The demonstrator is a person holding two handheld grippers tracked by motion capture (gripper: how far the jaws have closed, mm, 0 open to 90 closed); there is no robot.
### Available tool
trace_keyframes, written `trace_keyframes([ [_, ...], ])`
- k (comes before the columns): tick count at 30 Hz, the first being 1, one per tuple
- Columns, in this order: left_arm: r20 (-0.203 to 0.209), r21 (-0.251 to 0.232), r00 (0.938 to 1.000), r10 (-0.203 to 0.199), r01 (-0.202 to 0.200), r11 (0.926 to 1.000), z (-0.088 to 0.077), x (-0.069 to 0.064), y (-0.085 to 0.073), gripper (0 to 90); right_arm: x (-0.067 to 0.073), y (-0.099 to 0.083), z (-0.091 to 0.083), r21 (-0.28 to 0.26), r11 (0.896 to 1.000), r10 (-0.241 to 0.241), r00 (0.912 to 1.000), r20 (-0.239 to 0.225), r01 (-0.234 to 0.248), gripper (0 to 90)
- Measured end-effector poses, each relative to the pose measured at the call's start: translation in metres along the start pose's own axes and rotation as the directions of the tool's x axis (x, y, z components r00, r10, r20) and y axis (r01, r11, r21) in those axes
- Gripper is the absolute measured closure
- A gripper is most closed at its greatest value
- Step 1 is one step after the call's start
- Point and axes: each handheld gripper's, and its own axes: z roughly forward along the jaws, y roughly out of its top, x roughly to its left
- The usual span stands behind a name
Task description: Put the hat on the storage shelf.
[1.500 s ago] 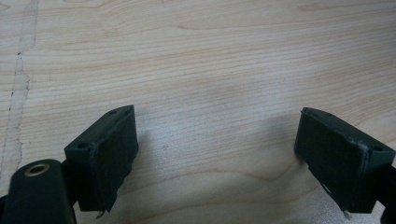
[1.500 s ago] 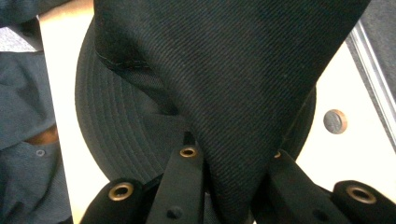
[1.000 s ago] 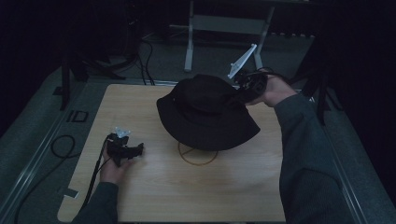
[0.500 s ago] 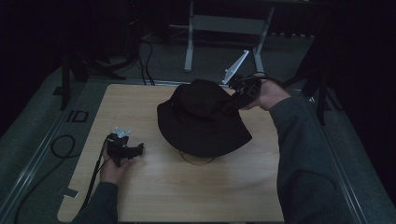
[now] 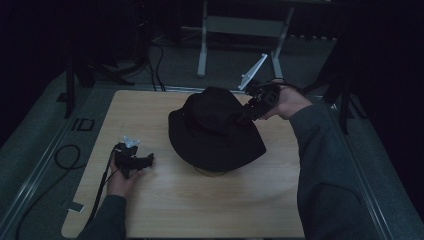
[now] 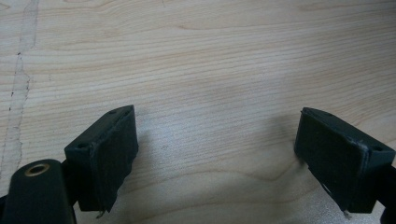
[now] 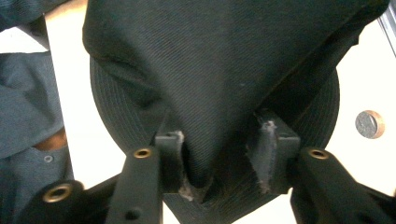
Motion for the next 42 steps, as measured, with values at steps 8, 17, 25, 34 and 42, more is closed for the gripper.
trace_keyframes([
  [8, 0.000, 0.000, 1.0000, 0.000, 0.000, 1.0000, 0.000, 0.000, 0.000, 13.7, 0.003, 0.000, 0.002, 0.013, 1.000, 0.012, 0.9992, 0.039, -0.013, 40.2],
  [17, 0.000, 0.000, 1.0000, 0.000, 0.000, 1.0000, 0.000, 0.000, 0.000, 13.7, 0.005, 0.000, 0.002, 0.011, 0.999, 0.036, 0.9941, 0.102, -0.037, 20.3],
  [25, 0.000, 0.001, 1.0000, 0.000, 0.000, 1.0000, 0.000, 0.000, 0.000, 13.7, 0.006, -0.003, 0.000, 0.004, 0.999, 0.045, 0.9921, 0.117, -0.046, 17.2],
  [34, 0.000, 0.001, 1.0000, 0.000, 0.000, 1.0000, 0.000, 0.000, 0.000, 13.7, 0.002, -0.017, 0.001, -0.016, 0.997, 0.082, 0.9884, 0.128, -0.080, 15.3],
  [42, 0.000, 0.001, 1.0000, 0.000, 0.000, 1.0000, 0.000, 0.000, 0.000, 13.7, 0.001, -0.028, -0.002, -0.057, 0.993, 0.115, 0.9815, 0.154, -0.107, 15.8],
])
